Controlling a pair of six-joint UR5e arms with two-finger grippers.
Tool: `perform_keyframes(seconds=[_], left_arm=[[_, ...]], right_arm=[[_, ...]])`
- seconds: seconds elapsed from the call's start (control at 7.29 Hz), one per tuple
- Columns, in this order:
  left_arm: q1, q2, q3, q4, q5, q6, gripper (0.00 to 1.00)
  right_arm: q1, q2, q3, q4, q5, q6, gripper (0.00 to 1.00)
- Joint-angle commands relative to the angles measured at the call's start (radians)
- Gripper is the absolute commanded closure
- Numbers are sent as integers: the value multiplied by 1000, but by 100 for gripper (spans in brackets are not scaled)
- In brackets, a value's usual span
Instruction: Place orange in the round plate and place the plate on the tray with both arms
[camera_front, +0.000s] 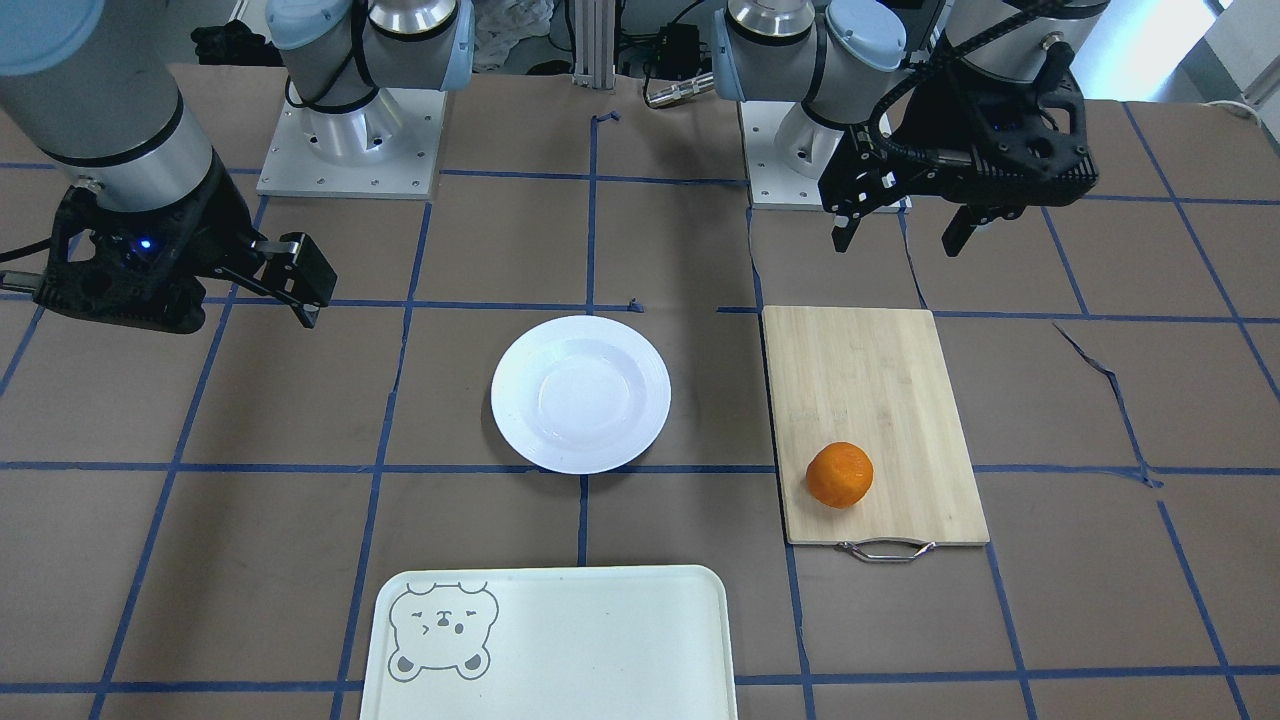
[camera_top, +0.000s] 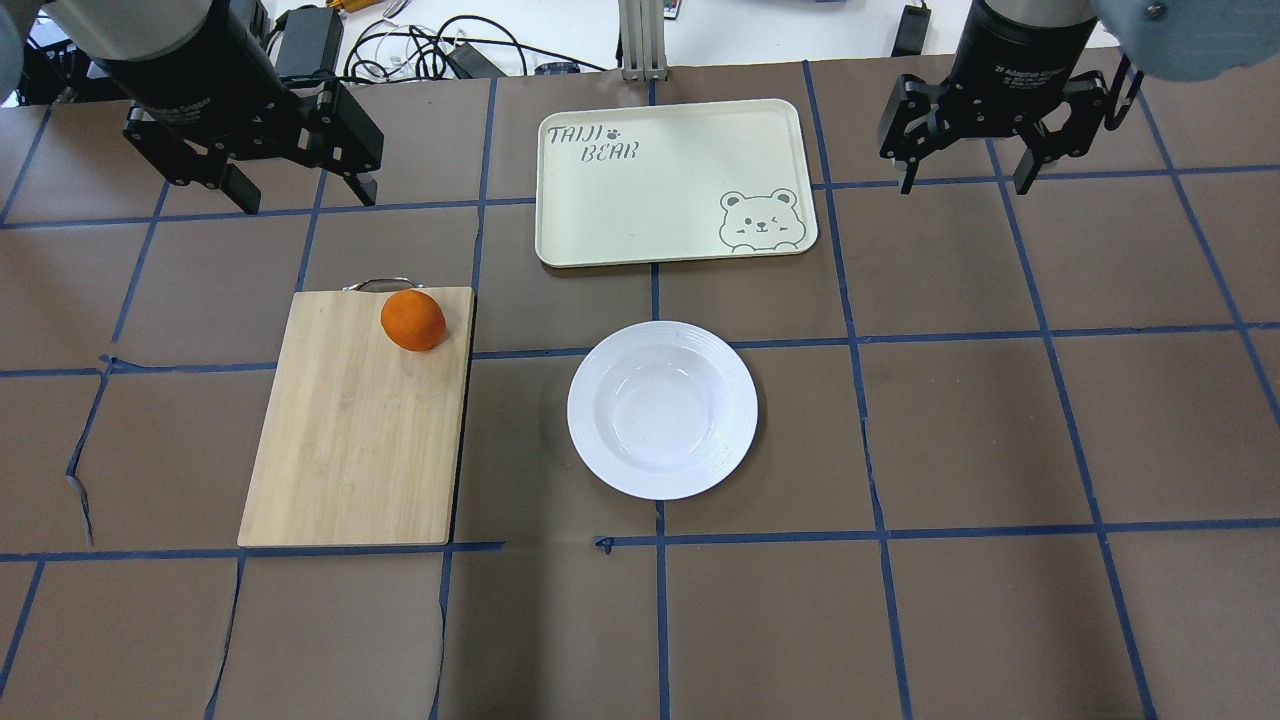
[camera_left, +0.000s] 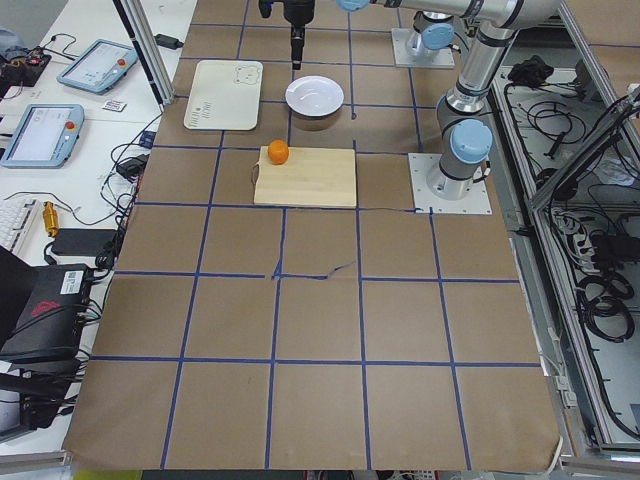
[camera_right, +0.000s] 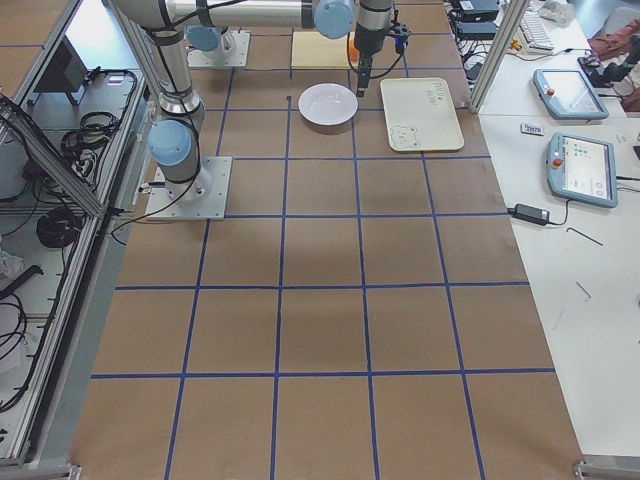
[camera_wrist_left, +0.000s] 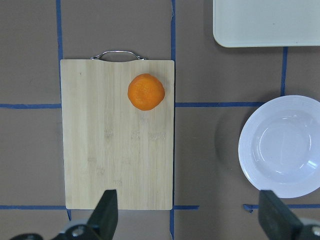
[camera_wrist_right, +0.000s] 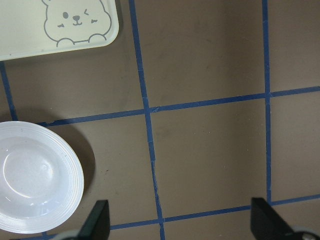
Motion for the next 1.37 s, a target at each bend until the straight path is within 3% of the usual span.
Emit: perform_keyframes(seconds=[0.0, 0.82, 1.24], left_arm=[[1, 2, 0, 0, 2, 0, 0], [4, 2, -2, 0, 2, 3, 0], [2, 0, -2, 0, 0, 2, 0]], right_arm=[[-5, 5, 9, -4, 3, -41, 0], [-6, 7, 9, -24, 5, -46, 0], [-9, 8, 9, -29, 49, -38, 0]])
